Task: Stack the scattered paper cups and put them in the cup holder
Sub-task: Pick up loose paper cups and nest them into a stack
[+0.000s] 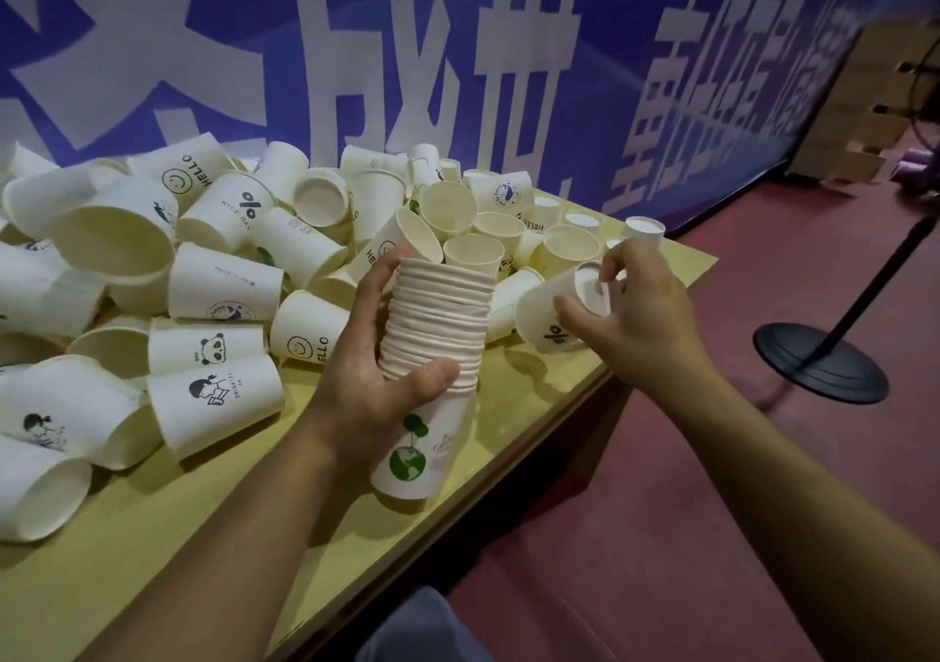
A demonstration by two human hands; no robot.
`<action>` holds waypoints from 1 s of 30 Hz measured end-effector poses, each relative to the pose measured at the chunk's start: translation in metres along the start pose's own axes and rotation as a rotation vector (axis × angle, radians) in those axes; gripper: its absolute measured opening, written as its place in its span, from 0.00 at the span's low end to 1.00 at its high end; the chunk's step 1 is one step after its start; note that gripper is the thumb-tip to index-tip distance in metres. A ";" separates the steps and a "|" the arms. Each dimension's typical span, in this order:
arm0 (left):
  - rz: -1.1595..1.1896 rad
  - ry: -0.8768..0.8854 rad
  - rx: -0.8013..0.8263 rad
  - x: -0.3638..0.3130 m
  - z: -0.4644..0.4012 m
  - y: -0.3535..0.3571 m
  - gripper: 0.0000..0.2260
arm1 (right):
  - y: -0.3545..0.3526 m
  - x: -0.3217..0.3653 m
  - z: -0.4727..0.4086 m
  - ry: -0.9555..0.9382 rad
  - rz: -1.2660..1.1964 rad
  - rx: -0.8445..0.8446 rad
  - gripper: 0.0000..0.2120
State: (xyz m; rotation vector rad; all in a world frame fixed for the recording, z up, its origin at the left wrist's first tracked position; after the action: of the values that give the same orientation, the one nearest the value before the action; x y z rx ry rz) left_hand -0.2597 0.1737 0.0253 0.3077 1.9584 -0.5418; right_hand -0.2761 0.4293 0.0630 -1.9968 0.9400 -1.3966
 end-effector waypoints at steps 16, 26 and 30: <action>-0.024 -0.092 0.153 -0.011 0.004 0.003 0.46 | 0.031 0.065 0.001 -0.116 -0.820 0.077 0.05; -0.017 -0.086 0.085 -0.010 0.006 0.001 0.45 | 0.028 0.061 -0.005 -0.119 -0.865 0.240 0.24; -0.039 -0.037 -0.028 -0.009 0.007 -0.003 0.47 | 0.031 0.058 0.005 -0.160 -0.809 0.284 0.13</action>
State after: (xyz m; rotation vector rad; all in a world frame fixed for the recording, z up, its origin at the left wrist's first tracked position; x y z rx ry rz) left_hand -0.2519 0.1683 0.0318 0.2407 1.9381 -0.5406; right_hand -0.2659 0.3644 0.0715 -2.3064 -0.1870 -1.5991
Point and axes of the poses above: each hand's wrist, its own z-axis away from the middle knuckle, its own y-axis out of the palm, x = y × z, the point moved 1 cm from there along -z, towards the middle knuckle, and after that the axes turned 15 degrees about x, right-handed, at the moved point
